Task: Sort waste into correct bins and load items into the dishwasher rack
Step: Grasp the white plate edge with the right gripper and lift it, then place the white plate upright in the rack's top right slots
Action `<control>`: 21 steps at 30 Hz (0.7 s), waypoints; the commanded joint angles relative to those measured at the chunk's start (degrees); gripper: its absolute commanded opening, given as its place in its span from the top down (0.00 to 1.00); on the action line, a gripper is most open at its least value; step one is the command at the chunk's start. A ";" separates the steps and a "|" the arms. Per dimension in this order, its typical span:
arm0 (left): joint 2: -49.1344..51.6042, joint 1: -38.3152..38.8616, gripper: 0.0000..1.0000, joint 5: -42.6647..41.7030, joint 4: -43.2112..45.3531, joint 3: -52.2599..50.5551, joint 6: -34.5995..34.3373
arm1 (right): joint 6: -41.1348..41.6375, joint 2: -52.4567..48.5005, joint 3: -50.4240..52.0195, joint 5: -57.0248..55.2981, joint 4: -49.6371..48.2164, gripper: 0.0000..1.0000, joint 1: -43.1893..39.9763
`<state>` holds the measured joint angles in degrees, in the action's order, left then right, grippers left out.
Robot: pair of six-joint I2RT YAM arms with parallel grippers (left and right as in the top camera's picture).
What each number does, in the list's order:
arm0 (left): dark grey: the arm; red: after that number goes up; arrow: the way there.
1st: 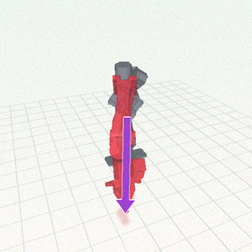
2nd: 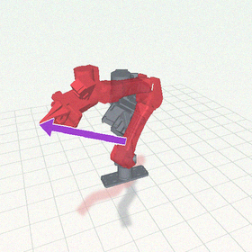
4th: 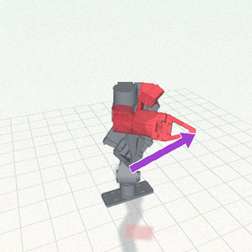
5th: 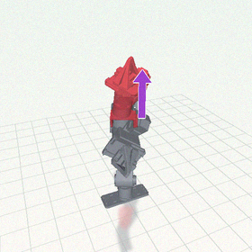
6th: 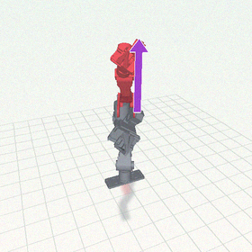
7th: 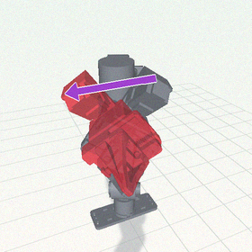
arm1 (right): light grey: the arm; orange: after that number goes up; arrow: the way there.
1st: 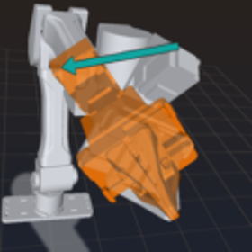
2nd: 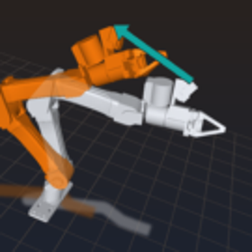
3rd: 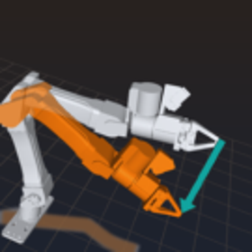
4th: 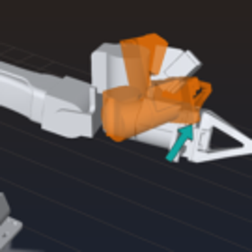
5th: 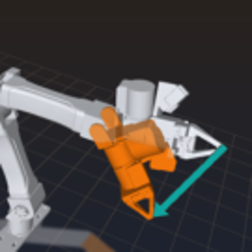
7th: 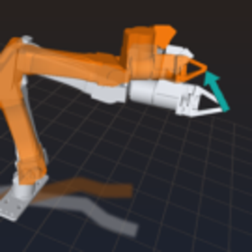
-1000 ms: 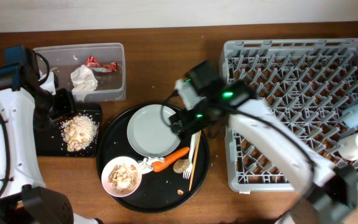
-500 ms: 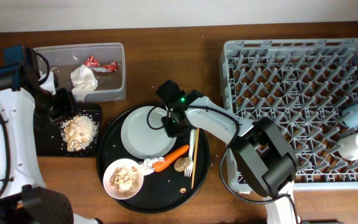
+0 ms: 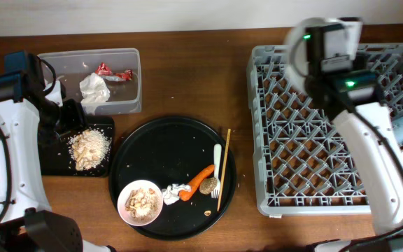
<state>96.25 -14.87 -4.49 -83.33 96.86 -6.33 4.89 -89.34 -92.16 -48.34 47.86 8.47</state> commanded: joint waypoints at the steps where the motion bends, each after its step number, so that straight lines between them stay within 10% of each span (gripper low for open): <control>1: -0.48 -0.17 0.36 -0.63 0.09 0.35 -0.55 | -0.70 -0.28 -0.74 -17.99 -6.45 0.96 -7.21; 6: -0.48 -0.17 0.36 -0.61 -0.11 0.35 -0.52 | -23.12 -1.86 -0.74 0.87 -20.96 0.96 -19.52; 13: -0.48 -0.20 0.36 -0.59 -0.55 0.35 -0.52 | -42.12 -13.46 -0.74 -2.10 -38.51 0.96 -25.05; 21: -0.48 -0.20 0.36 -0.59 -0.50 0.35 -0.52 | -28.06 -19.91 -0.63 -3.04 -27.76 0.96 -23.80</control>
<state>96.25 -14.87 -4.49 -83.81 96.86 -6.33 -30.61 -108.73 -92.03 -50.06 17.58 -15.81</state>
